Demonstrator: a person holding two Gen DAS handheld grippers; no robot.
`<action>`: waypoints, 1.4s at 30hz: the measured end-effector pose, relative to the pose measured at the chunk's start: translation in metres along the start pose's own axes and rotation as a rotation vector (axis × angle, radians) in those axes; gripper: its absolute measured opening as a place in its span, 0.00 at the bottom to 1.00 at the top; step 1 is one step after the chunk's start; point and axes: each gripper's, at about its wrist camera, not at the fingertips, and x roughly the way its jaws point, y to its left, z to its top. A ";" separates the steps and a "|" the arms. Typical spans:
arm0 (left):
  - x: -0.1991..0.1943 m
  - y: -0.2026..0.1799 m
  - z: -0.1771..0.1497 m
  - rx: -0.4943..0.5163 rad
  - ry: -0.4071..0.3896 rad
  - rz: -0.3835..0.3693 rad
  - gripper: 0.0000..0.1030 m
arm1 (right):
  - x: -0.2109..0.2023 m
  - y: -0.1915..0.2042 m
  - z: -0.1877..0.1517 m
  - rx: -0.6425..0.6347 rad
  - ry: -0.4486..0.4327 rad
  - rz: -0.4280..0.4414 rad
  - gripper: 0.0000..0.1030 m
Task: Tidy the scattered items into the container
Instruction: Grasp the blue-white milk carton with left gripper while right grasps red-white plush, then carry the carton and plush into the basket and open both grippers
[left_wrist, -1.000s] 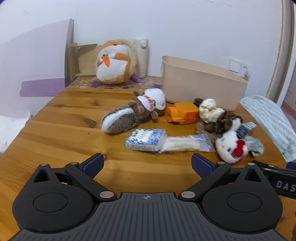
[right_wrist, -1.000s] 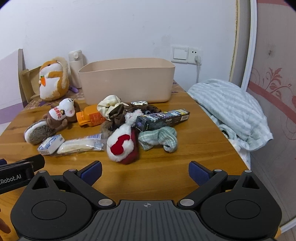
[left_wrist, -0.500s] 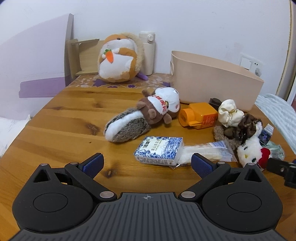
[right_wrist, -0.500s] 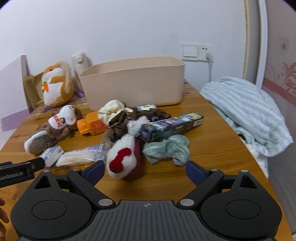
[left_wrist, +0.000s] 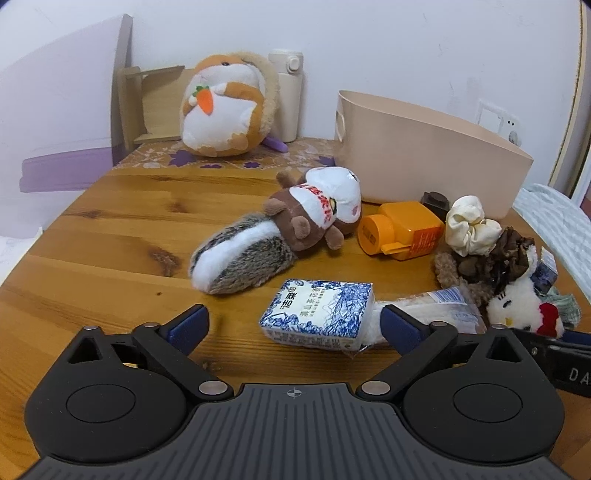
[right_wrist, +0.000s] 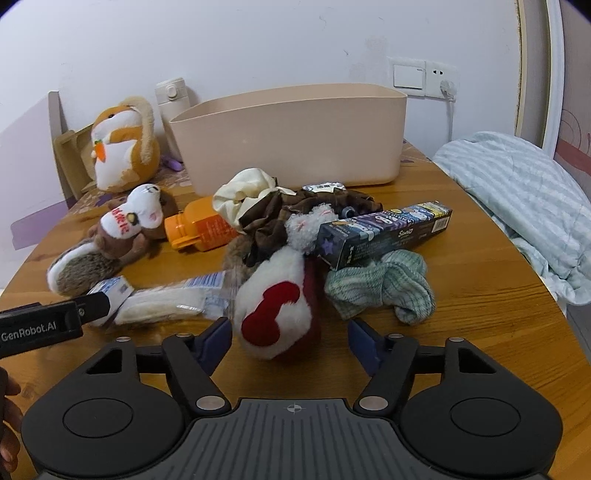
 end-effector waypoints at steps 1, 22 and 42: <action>0.004 0.000 0.001 0.001 0.010 -0.001 0.84 | 0.002 0.000 0.001 0.004 -0.001 -0.001 0.68; 0.031 0.000 0.011 -0.041 0.041 -0.036 0.66 | 0.025 0.000 0.008 0.012 0.011 0.008 0.43; -0.022 0.000 0.005 -0.053 -0.012 -0.061 0.64 | -0.022 0.002 0.004 -0.005 -0.034 0.070 0.39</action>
